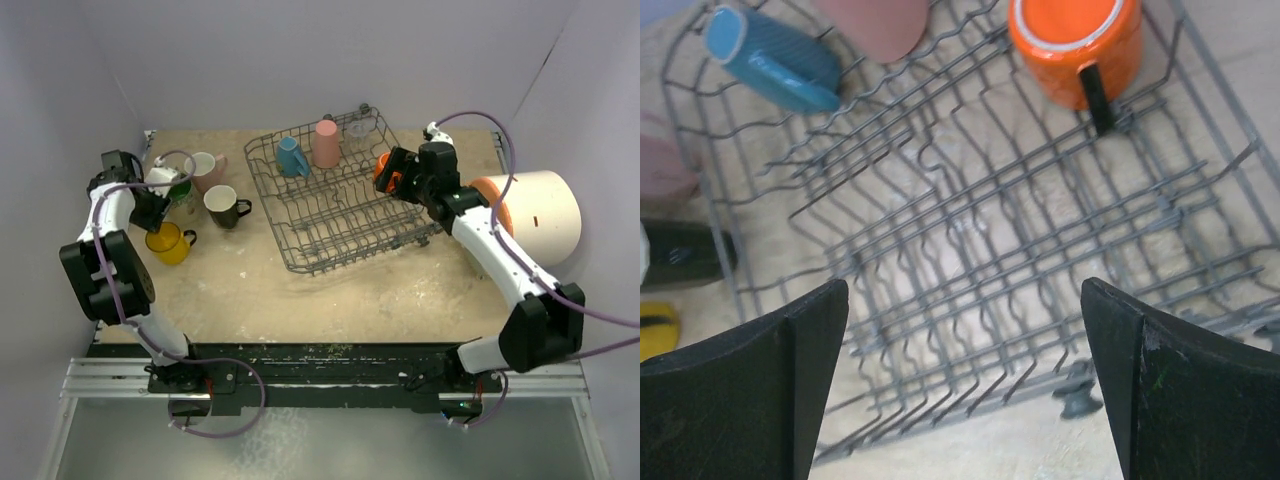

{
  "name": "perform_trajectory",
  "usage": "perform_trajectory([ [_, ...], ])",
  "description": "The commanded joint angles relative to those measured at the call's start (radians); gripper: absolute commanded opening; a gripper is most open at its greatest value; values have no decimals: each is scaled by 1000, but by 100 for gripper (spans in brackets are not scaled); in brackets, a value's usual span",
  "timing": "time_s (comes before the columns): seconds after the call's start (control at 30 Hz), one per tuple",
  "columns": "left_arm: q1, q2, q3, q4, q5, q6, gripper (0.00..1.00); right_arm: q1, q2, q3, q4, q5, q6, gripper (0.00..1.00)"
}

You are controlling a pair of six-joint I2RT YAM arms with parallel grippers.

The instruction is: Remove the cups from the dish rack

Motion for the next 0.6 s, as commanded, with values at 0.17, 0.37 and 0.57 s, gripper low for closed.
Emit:
perform_trajectory([
  [0.17, 8, -222, 205, -193, 244, -32, 78, -2, 296, 243, -24, 228, -177, 100],
  [0.37, 8, -254, 287, -323, 353, -43, 78, -18, 520, 379, -36, 264, -273, 98],
  [0.57, 8, -319, 221, -309, 410, -9, 92, -63, 668, 426, 0, 212, -310, 91],
])
